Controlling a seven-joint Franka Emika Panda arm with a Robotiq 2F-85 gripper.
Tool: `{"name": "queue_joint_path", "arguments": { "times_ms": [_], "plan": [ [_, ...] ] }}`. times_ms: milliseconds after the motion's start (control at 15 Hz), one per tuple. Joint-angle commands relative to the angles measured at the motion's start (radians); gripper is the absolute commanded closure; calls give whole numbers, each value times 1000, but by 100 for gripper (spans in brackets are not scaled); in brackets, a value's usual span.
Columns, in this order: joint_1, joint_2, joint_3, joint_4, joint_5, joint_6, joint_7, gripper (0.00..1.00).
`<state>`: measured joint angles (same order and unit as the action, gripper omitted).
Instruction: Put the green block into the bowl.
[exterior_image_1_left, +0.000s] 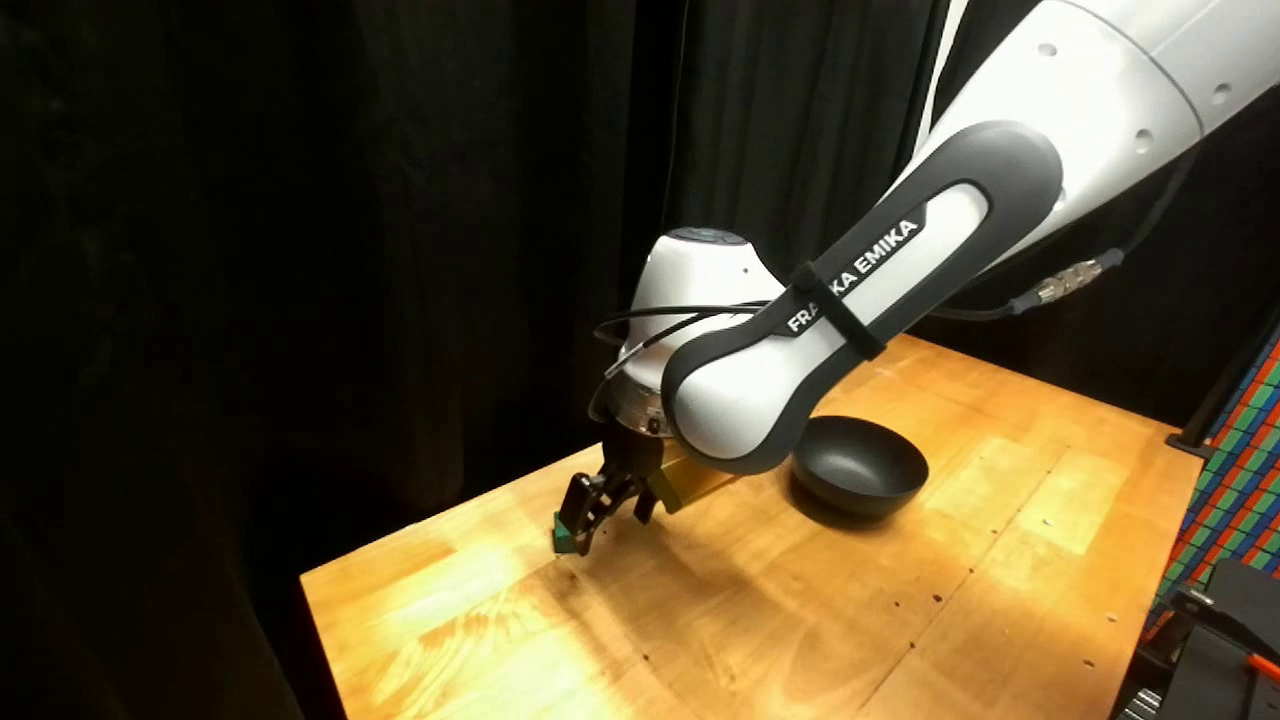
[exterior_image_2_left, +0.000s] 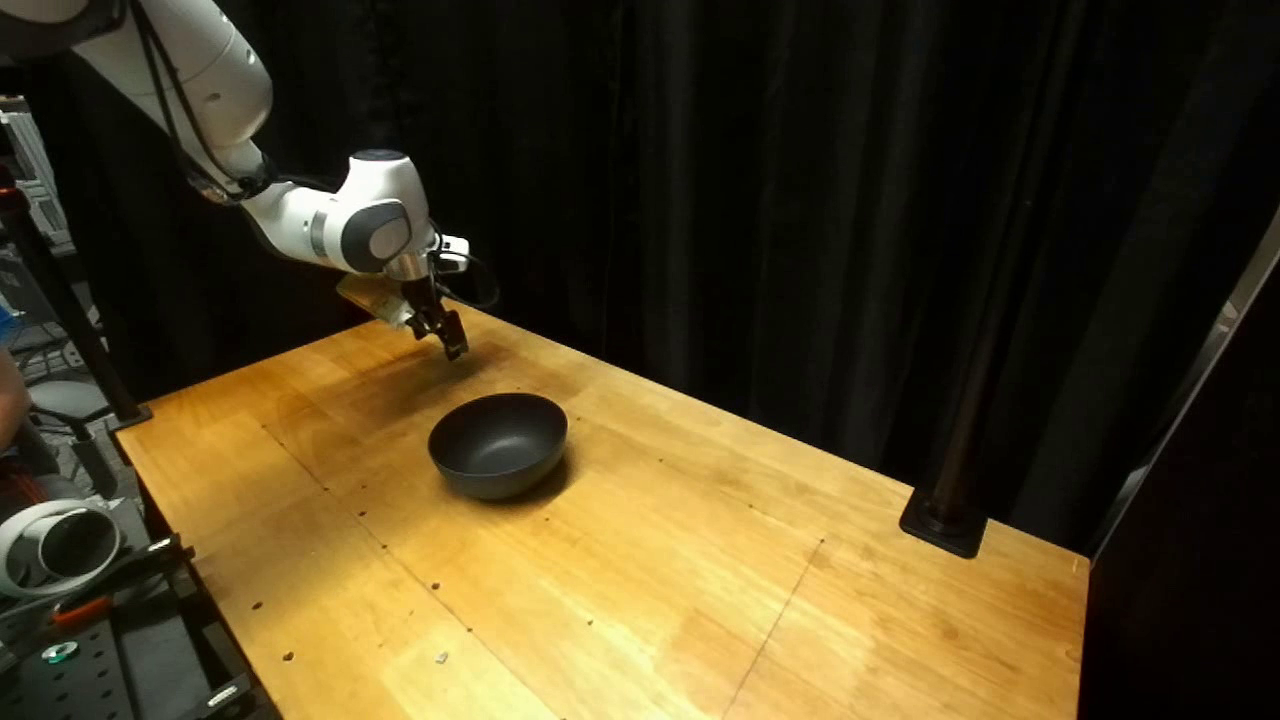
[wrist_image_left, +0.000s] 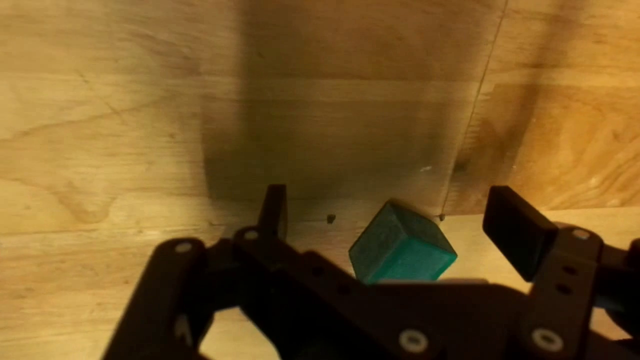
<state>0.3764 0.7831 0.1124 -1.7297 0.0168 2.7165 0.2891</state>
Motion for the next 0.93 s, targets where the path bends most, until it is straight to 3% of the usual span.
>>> {"name": "queue_joint_path", "arguments": {
  "times_ms": [0,400,467,533,867],
  "plan": [
    [27,68,-11,97,10,23,24,0],
    [82,126,-63,169,-2,57,83,0],
    [95,130,-76,174,-4,61,98,25],
    [108,137,-92,183,-8,60,110,26],
    [137,140,-136,196,-11,46,148,64]
  ]
}}
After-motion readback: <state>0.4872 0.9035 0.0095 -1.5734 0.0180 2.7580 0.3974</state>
